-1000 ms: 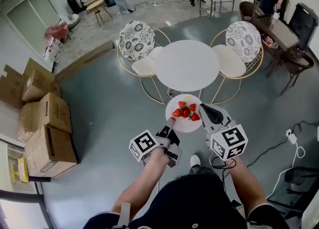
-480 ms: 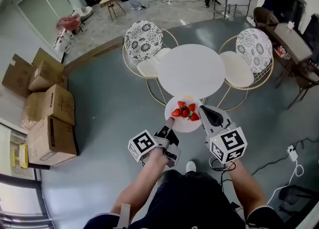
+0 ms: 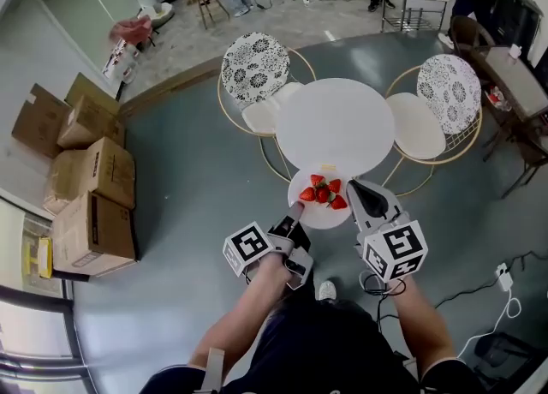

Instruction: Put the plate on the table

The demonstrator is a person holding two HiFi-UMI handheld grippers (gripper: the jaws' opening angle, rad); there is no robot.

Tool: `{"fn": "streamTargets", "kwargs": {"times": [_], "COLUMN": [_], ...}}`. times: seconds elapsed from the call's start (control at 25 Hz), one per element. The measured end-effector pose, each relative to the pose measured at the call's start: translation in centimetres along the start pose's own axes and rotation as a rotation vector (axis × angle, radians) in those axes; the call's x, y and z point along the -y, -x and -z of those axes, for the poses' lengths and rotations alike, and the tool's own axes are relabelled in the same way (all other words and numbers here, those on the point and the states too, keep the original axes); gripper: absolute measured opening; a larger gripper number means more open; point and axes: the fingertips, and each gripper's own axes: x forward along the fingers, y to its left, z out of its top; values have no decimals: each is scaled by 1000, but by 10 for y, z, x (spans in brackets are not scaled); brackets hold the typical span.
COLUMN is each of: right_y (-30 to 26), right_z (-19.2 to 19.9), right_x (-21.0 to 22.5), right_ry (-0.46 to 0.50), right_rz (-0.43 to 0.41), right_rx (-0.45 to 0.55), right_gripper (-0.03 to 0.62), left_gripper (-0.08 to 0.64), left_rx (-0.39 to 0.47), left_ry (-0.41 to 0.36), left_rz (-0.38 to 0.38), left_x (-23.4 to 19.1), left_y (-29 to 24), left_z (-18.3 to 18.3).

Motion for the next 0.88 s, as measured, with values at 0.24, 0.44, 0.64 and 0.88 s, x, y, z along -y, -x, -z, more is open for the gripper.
{"fn": "streamTargets", "kwargs": {"times": [0.24, 0.44, 0.64, 0.88], "right_y": [-23, -58, -103, -154], "right_z": [2, 1, 2, -2], "right_x": [17, 40, 61, 101], "right_ry": [20, 31, 39, 31], "right_rz": [19, 60, 93, 148], "right_rx": [-7, -35, -69, -102], "right_gripper": [5, 5, 5, 5], "left_gripper": [14, 14, 14, 14], "left_rx": [-22, -57, -96, -156], "left_ry": [10, -5, 7, -2], "left_rz": [10, 21, 40, 41], "left_x": [-10, -19, -31, -41], "left_y": [-29, -68, -113, -173], "left_z": [-13, -39, -72, -109]}}
